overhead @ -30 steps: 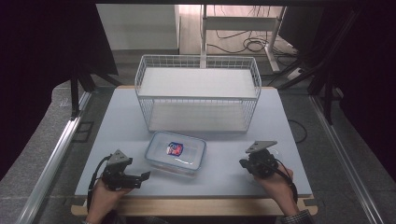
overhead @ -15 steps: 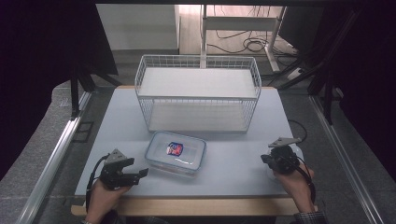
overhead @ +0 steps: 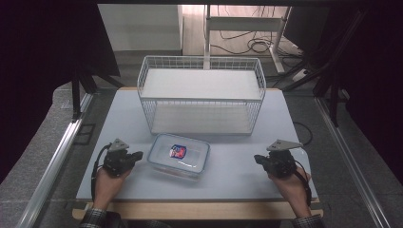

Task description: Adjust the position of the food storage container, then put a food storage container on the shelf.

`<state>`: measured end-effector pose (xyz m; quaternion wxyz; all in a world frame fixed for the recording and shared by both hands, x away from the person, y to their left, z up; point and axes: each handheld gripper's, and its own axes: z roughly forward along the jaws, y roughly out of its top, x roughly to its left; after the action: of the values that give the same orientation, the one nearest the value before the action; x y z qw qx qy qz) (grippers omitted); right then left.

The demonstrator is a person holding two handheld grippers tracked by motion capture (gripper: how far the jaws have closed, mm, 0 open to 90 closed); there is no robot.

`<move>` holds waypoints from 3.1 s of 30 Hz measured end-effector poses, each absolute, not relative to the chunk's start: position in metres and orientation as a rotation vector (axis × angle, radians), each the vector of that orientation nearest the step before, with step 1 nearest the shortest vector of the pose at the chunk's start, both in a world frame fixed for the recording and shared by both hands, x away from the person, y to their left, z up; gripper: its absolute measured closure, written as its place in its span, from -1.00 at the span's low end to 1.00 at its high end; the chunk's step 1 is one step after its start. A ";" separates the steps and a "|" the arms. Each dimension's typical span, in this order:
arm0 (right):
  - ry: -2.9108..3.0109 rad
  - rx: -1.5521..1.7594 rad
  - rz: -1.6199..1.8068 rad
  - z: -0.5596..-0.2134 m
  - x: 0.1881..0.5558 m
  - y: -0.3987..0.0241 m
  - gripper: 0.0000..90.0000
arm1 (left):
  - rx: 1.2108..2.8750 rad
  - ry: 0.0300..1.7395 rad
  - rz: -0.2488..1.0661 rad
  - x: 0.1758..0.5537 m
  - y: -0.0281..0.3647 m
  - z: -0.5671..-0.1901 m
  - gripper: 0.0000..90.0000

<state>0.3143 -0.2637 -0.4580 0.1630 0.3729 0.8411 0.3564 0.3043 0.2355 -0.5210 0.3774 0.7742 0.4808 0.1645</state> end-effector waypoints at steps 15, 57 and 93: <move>2.482 1.009 1.045 -0.475 0.314 -0.222 0.99 | 2.063 1.073 0.293 0.306 0.188 -0.519 1.00; 2.444 1.056 1.298 -0.474 0.323 -0.231 -0.76 | 1.981 1.000 0.147 0.290 0.178 -0.507 -0.84; 2.784 1.403 1.382 -0.504 0.366 -0.201 -0.84 | 1.951 1.046 -0.282 0.322 0.140 -0.518 -0.88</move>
<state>0.3663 -0.2013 -0.5035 -0.1340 0.4077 0.8091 0.4015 0.3225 0.1403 -0.5180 0.4394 0.7854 0.4209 -0.1135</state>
